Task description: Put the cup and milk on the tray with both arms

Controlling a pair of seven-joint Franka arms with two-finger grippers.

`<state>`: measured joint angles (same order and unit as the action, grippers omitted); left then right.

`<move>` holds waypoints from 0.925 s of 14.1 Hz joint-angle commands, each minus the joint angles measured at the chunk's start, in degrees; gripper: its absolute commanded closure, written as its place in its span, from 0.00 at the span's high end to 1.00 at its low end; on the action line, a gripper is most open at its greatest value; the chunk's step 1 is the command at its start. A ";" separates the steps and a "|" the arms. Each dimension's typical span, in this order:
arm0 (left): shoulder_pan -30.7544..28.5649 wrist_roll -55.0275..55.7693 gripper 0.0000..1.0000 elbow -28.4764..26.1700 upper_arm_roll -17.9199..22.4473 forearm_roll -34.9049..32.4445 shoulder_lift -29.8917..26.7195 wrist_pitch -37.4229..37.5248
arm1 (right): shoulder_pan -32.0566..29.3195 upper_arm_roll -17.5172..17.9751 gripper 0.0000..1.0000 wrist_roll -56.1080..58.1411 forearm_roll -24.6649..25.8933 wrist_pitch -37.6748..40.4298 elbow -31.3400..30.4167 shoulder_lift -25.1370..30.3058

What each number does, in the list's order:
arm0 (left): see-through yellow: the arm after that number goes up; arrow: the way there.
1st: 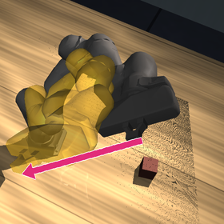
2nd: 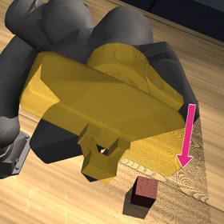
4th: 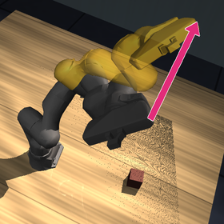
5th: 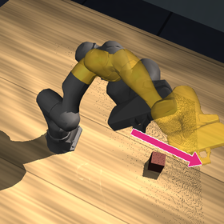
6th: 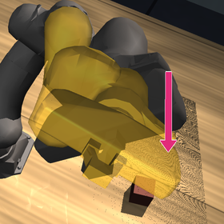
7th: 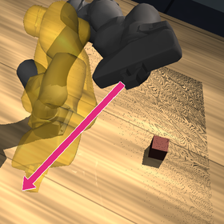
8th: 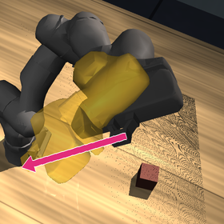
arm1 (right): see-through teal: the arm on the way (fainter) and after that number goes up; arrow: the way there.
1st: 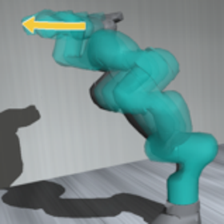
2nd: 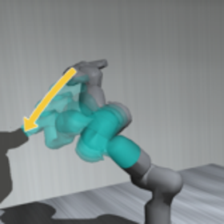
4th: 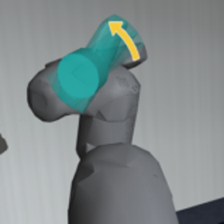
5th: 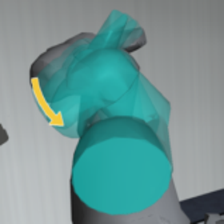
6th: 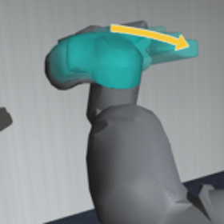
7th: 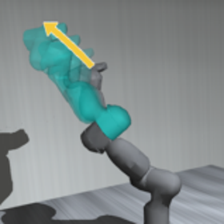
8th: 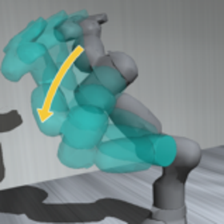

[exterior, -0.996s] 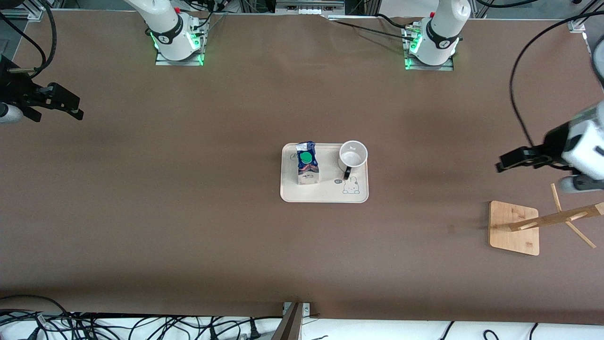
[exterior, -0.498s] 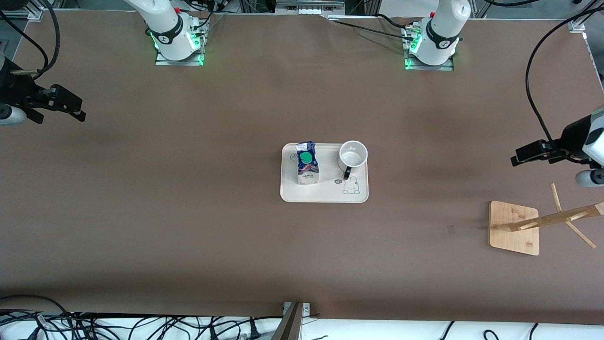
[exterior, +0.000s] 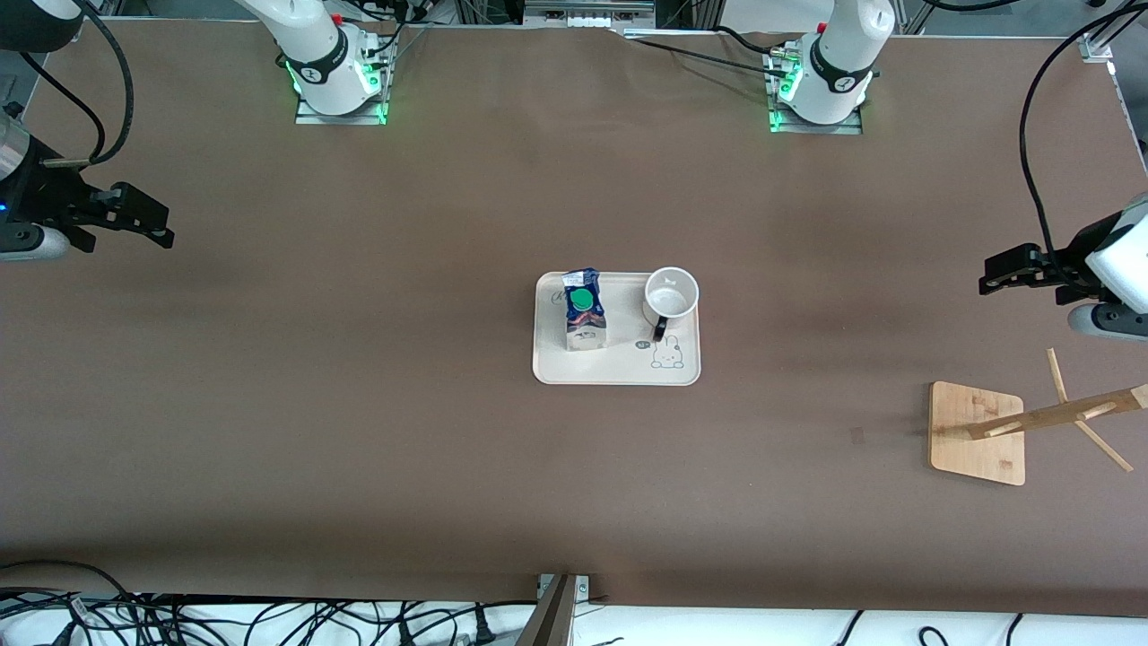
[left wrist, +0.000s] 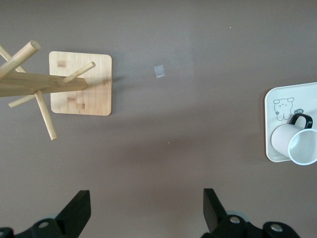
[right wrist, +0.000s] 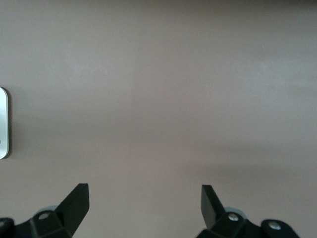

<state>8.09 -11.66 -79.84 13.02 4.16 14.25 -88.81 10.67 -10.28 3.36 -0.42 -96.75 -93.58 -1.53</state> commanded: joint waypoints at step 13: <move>-0.10 0.77 1.00 4.44 0.34 -1.52 -2.64 6.64 | -0.12 -0.01 1.00 1.12 -0.81 1.22 0.77 -0.06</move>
<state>7.53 -11.49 -75.27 13.81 4.10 13.32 -82.69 10.67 -10.28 3.41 -0.42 -96.41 -93.57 -1.53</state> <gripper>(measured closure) 0.000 0.000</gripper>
